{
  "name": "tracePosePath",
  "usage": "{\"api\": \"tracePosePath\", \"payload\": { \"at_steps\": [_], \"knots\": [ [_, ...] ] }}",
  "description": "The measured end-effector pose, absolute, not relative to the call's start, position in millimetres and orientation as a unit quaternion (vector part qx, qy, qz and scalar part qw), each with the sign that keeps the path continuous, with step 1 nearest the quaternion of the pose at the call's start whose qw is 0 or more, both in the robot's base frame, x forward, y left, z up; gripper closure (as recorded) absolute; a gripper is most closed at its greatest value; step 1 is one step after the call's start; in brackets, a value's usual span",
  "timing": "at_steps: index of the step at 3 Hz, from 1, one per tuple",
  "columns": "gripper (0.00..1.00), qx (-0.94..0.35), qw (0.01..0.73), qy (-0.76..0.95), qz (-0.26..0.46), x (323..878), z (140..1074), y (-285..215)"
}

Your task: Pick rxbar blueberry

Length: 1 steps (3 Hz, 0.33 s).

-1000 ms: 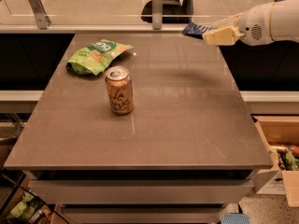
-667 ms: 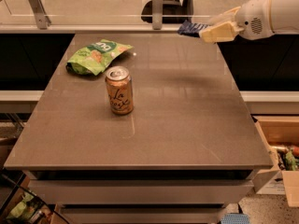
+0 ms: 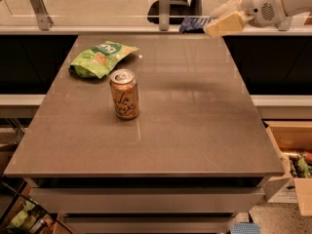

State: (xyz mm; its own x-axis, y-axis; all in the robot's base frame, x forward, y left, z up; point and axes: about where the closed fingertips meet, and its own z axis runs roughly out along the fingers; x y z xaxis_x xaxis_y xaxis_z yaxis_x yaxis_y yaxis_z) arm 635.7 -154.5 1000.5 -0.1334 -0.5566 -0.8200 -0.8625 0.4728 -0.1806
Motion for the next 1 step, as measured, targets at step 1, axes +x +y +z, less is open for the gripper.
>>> {"api": "tracePosePath", "payload": {
  "at_steps": [1],
  "knots": [
    [1.00,-0.487,0.444,0.732,0.172,634.8,1000.7,-153.1]
  ]
}}
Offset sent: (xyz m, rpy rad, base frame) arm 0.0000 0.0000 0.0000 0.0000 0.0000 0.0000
